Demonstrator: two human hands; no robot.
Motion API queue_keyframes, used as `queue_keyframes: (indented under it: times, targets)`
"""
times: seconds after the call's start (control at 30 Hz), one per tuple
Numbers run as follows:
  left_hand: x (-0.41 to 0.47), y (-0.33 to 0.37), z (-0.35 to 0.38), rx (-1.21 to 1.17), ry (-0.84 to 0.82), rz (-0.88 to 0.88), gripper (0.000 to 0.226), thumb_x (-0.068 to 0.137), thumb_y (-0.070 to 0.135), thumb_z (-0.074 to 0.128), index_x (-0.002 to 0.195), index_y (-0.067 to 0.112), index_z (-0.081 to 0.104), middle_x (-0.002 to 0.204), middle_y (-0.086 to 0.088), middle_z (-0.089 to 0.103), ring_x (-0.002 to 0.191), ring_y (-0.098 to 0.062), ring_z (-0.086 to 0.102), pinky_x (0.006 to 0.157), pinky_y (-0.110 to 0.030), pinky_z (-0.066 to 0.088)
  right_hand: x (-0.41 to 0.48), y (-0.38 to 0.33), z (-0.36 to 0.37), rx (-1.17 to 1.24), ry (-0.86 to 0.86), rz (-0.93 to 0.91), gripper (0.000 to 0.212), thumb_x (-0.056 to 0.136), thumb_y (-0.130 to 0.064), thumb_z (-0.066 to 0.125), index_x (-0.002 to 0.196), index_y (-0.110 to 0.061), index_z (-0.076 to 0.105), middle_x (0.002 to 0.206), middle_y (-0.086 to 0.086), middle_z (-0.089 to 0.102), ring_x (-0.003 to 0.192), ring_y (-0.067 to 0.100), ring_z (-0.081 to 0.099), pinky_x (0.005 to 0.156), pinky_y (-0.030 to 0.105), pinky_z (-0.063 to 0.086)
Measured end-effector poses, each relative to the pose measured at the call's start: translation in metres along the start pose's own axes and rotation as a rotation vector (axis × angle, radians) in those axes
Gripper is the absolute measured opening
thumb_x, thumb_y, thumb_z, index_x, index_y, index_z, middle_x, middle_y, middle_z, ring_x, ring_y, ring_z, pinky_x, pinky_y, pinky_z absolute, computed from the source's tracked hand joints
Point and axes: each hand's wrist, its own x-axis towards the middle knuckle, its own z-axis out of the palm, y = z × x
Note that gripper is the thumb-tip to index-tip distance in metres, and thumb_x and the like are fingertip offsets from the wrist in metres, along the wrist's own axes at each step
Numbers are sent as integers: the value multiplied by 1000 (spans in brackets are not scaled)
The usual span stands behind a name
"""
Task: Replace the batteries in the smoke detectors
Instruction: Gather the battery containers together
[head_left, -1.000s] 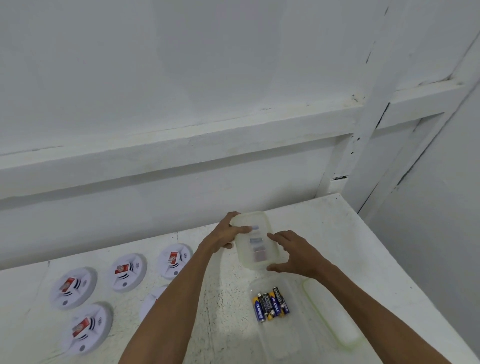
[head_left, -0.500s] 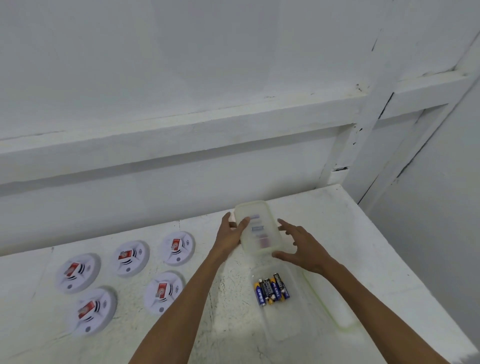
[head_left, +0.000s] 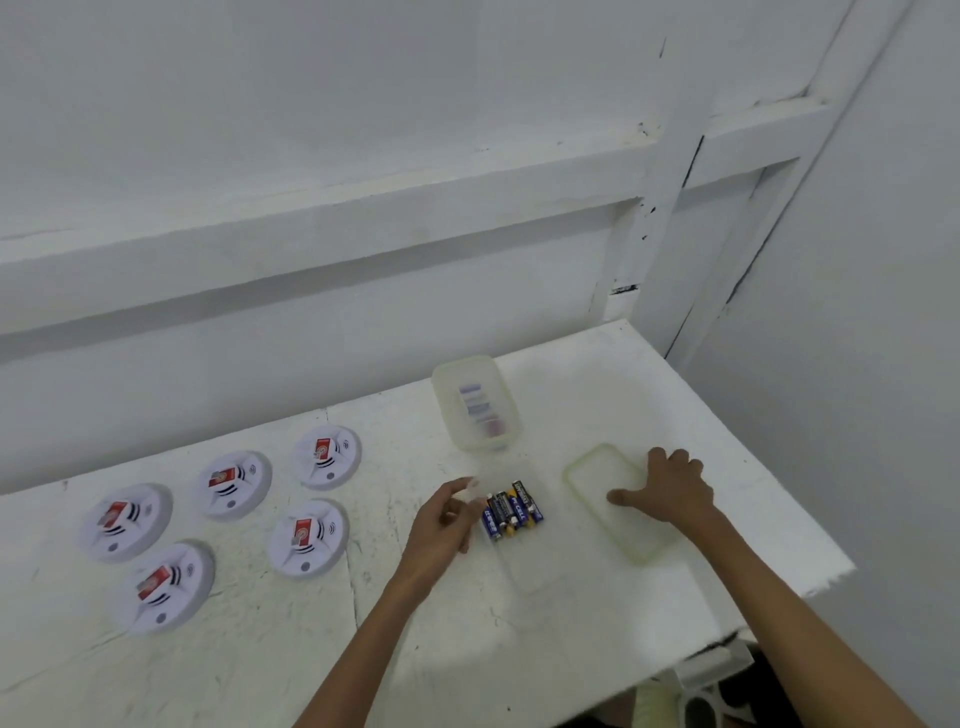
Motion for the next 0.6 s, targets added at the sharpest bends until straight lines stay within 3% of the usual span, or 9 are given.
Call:
queue_keyframes:
  times: [0.1, 0.2, 0.3, 0.4, 0.5, 0.6]
  targets:
    - [-11, -4, 9, 23, 62, 65, 27, 100, 30, 63, 127, 32, 63, 63, -5, 50, 58, -16, 53, 56, -28, 45, -11, 3, 1, 187, 54, 16, 89, 67, -59, 83, 131, -11, 46, 127, 13, 46, 120, 33, 48, 87, 43, 49]
    - [-17, -1, 15, -15, 85, 58, 30, 101, 26, 62, 131, 25, 62, 62, -4, 55, 59, -17, 59, 59, -27, 49, -30, -8, -7, 238, 149, -29, 79, 70, -47, 86, 127, -11, 45, 122, 12, 55, 106, 33, 58, 72, 34, 45]
    - [-20, 2, 17, -59, 115, 14, 30, 100, 26, 64, 130, 23, 61, 73, -6, 64, 64, -20, 67, 61, -30, 55, -53, -28, -18, 161, 221, -98, 53, 87, -31, 72, 124, -10, 41, 114, 15, 60, 90, 31, 58, 65, 32, 41]
    - [-26, 1, 19, -138, 138, -51, 30, 100, 27, 64, 129, 20, 59, 93, -14, 69, 68, -24, 70, 61, -33, 57, -83, -53, -25, 161, 292, -197, 32, 94, -17, 55, 122, -10, 42, 92, 9, 54, 75, 24, 49, 60, 32, 37]
    - [-32, 2, 22, -240, 147, -121, 29, 102, 28, 60, 126, 13, 62, 100, -17, 70, 73, -23, 68, 63, -34, 58, -115, -79, -16, 143, 333, -286, 31, 96, -15, 49, 126, -15, 41, 87, 5, 50, 75, 25, 48, 63, 33, 36]
    - [-38, 6, 25, -350, 136, -167, 30, 103, 33, 57, 117, 6, 64, 95, -16, 65, 75, -25, 65, 65, -36, 58, -141, -103, 4, 106, 352, -374, 41, 94, -13, 50, 133, -18, 39, 97, 3, 61, 84, 25, 56, 63, 32, 37]
